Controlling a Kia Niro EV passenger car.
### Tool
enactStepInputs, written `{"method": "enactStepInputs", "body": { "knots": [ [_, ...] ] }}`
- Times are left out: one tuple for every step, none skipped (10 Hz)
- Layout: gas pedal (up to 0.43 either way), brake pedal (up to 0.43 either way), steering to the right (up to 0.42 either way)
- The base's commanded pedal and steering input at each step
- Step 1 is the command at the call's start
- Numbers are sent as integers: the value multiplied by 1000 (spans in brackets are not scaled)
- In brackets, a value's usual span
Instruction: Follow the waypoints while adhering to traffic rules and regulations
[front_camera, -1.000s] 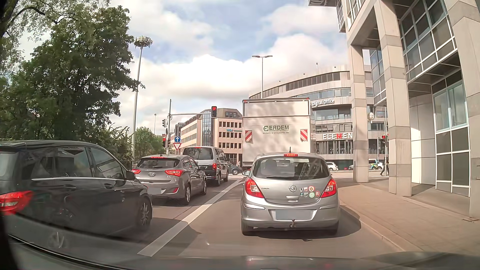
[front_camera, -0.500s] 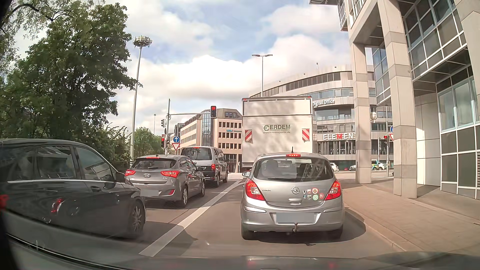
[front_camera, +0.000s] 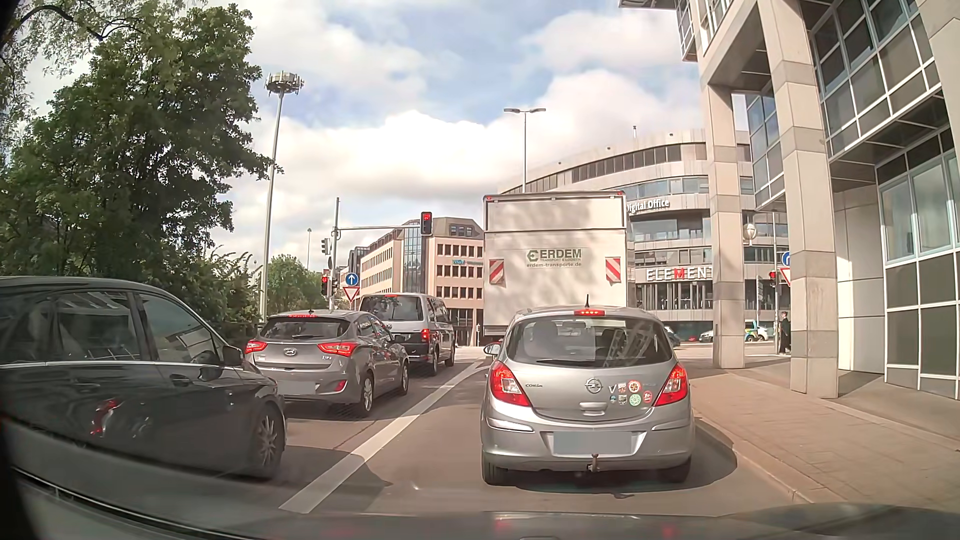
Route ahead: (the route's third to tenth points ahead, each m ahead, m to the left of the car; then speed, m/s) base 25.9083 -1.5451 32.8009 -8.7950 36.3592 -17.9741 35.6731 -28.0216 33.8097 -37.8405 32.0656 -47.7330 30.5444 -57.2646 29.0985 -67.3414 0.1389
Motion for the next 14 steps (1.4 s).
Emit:
{"method": "enactStepInputs", "body": {
  "knots": [
    [0,201,8],
    [0,201,8],
    [0,207,10],
    [0,213,12],
    [0,238,15],
    [0,244,16],
    [0,244,16],
    [0,238,16],
    [0,244,16],
    [0,244,16],
    [0,238,16],
    [0,244,16],
    [0,244,16],
    [0,238,16]
  ]
}}
